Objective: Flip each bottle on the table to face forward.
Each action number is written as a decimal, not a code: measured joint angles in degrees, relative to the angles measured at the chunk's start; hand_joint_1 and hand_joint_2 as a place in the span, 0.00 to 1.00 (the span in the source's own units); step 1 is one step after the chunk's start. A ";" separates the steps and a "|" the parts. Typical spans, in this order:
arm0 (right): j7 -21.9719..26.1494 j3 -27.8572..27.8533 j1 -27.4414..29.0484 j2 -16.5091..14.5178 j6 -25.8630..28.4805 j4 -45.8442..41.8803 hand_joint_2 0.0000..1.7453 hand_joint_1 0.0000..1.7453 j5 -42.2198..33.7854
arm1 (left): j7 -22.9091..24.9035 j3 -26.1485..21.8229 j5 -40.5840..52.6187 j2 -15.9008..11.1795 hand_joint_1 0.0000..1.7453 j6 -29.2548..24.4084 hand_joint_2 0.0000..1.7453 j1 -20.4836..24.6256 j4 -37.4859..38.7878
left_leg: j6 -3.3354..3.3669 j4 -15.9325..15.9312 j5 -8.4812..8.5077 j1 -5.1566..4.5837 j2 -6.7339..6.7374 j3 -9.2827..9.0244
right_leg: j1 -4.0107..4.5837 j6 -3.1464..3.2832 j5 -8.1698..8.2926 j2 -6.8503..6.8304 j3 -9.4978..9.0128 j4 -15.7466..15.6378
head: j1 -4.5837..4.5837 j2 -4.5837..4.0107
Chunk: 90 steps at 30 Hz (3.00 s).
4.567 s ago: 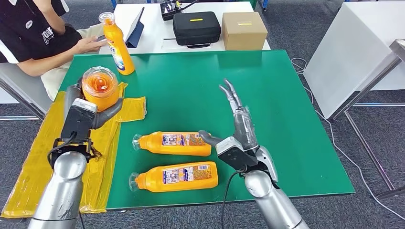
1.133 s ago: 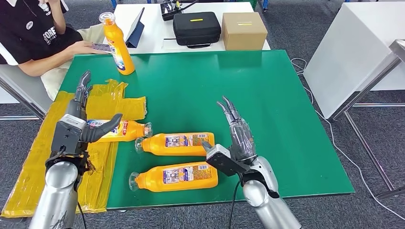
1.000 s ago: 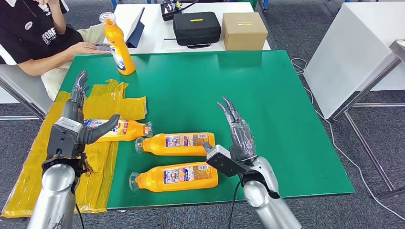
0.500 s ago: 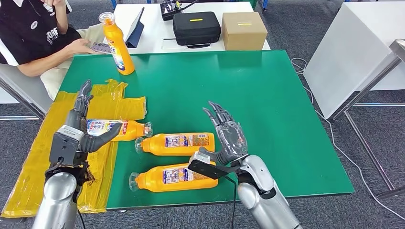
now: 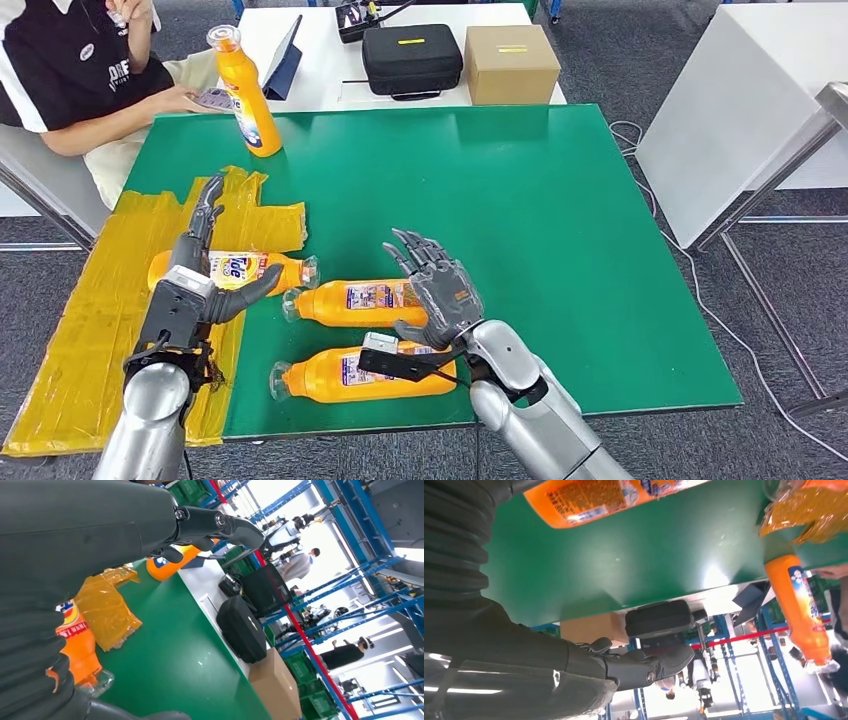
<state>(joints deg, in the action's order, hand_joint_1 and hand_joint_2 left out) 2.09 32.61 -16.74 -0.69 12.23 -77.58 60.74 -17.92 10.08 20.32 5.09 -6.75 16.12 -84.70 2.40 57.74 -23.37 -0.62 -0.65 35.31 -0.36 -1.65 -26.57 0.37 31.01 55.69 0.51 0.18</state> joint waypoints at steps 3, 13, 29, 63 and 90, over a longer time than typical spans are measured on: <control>-0.35 0.95 -1.15 -0.74 -0.04 2.03 1.00 0.00 0.10 | -0.02 0.45 -0.26 0.16 0.00 0.21 1.00 0.22 0.01 | 0.00 0.00 0.00 0.02 0.00 -0.01 | 0.01 0.00 0.00 0.00 0.00 0.00 | 0.00 -0.01; -0.82 2.41 -3.10 -2.32 -0.05 6.16 1.00 0.00 -0.09 | -0.01 1.20 -0.50 0.44 0.00 0.39 1.00 1.11 0.46 | 0.00 0.00 0.01 0.01 0.00 0.00 | 0.00 0.00 0.00 0.00 -0.01 0.01 | 0.01 -0.01; -5.84 2.52 -7.55 -5.12 3.26 15.68 1.00 0.00 1.92 | 1.09 1.79 -0.65 0.50 0.00 0.25 1.00 1.27 0.45 | 0.00 0.00 0.02 0.02 0.00 -0.01 | 0.00 0.00 0.00 0.00 -0.01 0.01 | 0.01 -0.01; -9.17 0.73 -11.31 -7.58 0.96 27.61 1.00 0.00 3.64 | 1.57 2.36 -1.43 0.92 0.00 0.21 1.00 1.79 0.48 | 0.00 0.00 0.02 0.01 0.00 -0.02 | 0.00 0.00 0.01 0.00 -0.01 0.01 | 0.00 0.00; -10.98 -0.14 -15.55 -9.41 -2.55 36.83 1.00 0.99 5.04 | 1.66 2.54 -1.68 1.64 0.00 0.10 1.00 1.77 0.51 | 0.00 0.01 0.02 0.01 0.00 -0.02 | 0.00 0.00 0.01 0.00 -0.01 0.01 | 0.01 0.01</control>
<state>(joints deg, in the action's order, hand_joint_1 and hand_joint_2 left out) -8.90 32.47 -32.28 -10.11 9.68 -40.75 65.78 -16.26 12.61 18.64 6.73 -6.64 17.90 -84.18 2.40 57.74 -23.35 -0.61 -0.64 35.29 -0.36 -1.65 -26.56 0.37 31.00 55.70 0.51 0.19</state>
